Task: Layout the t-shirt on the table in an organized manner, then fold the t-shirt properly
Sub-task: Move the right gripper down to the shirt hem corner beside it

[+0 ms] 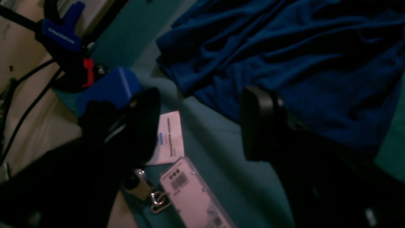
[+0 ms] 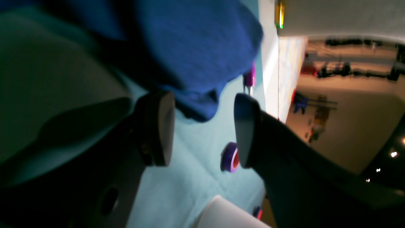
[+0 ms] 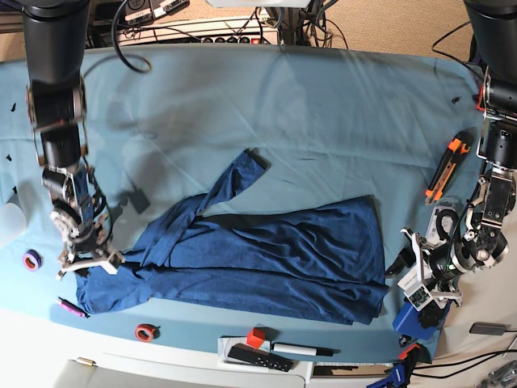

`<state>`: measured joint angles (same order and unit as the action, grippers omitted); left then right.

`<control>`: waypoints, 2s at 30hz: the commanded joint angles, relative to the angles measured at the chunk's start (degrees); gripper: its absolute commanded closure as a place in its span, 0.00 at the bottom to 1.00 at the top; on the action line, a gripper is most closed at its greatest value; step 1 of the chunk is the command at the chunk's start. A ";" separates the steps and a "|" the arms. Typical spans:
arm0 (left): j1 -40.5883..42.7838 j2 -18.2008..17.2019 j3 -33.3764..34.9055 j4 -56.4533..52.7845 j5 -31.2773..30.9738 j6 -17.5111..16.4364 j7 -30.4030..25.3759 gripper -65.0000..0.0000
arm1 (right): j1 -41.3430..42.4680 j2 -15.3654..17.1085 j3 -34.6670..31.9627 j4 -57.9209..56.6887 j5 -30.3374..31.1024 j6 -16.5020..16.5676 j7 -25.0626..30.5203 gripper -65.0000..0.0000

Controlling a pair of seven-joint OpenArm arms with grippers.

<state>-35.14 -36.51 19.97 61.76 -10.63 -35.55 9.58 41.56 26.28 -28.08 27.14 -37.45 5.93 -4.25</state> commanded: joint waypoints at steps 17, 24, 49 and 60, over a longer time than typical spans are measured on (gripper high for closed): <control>-2.03 -0.79 -0.59 0.79 -0.52 1.70 -1.01 0.43 | 8.63 -0.87 0.42 -14.19 -1.60 -1.25 3.19 0.54; -2.03 -0.79 -0.59 0.79 -0.52 1.70 -0.98 0.43 | 8.74 -0.98 0.42 -14.19 -1.09 -1.49 4.55 0.54; -2.03 -0.79 -0.61 0.79 -0.50 3.21 -0.98 0.43 | 8.59 -5.73 0.42 -14.19 -0.92 -2.32 3.39 0.86; -2.03 -0.79 -0.61 0.79 -0.50 3.21 -0.96 0.43 | 8.61 -3.08 0.42 -14.19 4.68 -8.74 -1.60 0.64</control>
<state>-35.11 -36.51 19.92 61.82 -10.52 -32.84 9.87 47.92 22.37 -27.86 12.25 -32.91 -1.69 -6.22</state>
